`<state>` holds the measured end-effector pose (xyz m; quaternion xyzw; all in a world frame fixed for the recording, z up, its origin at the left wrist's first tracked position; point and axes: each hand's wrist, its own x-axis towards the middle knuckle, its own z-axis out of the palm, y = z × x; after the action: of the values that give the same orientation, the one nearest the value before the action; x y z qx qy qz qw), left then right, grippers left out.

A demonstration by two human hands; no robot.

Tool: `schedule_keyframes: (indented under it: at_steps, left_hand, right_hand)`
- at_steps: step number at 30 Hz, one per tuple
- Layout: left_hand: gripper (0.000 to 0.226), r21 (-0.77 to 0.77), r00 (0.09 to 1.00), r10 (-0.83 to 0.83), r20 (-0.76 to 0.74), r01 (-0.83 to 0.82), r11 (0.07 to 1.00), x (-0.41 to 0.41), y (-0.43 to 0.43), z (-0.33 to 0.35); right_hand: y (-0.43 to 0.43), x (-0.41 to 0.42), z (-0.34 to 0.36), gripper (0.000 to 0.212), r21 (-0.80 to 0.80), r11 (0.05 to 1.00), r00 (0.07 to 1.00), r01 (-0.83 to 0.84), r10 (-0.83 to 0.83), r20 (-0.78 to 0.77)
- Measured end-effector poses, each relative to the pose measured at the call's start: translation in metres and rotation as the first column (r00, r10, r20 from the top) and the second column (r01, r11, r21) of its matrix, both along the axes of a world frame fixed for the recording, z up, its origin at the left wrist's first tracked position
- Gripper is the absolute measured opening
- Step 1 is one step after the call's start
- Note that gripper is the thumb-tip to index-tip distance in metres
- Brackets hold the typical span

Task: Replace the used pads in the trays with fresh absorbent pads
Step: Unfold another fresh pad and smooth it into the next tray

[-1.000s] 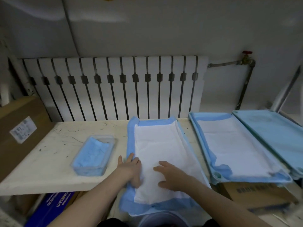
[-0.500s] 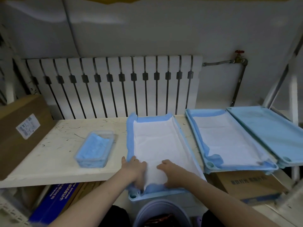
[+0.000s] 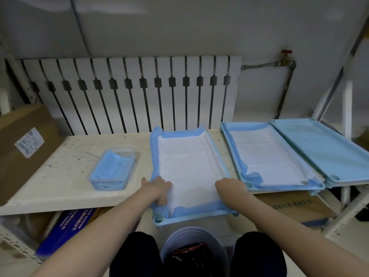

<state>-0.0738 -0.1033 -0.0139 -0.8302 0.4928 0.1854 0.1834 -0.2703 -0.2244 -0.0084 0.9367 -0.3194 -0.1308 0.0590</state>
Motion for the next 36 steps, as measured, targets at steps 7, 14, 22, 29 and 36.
schedule_keyframes:
  at_steps: [7, 14, 22, 29, 36]
  left_hand:
    - [0.059, -0.041, 0.997, 0.026, 0.07, -0.023, 0.999, -0.01, -0.002, -0.002]
    - [0.049, -0.034, 0.997, 0.009, 0.079, -0.007, 0.999, -0.01, -0.008, 0.001]
    - [0.034, -0.26, 0.988, 0.027, 0.15, 0.013, 0.965, 0.005, -0.023, 0.008]
    - [0.034, -0.33, 0.99, 0.031, 0.14, 0.017, 0.944, 0.029, -0.052, 0.008]
    - [0.046, -0.309, 0.991, 0.0, 0.135, 0.042, 0.95, 0.065, -0.092, 0.006]
  right_hand:
    - [0.005, 0.002, 0.007, 0.027, 0.002, 1.0, 0.998, -0.016, 0.016, -0.056]
    - [0.002, 0.011, -0.001, 0.023, 0.057, 0.998, 1.0, 0.023, -0.022, -0.003]
    - [-0.021, 0.04, -0.009, 0.022, 0.195, 0.977, 0.973, 0.081, -0.12, 0.199]
    - [-0.038, 0.068, -0.011, 0.021, 0.194, 0.95, 0.938, 0.245, -0.283, 0.198]
    - [-0.065, 0.134, -0.027, 0.045, 0.266, 0.961, 0.918, -0.074, -0.039, 0.394]
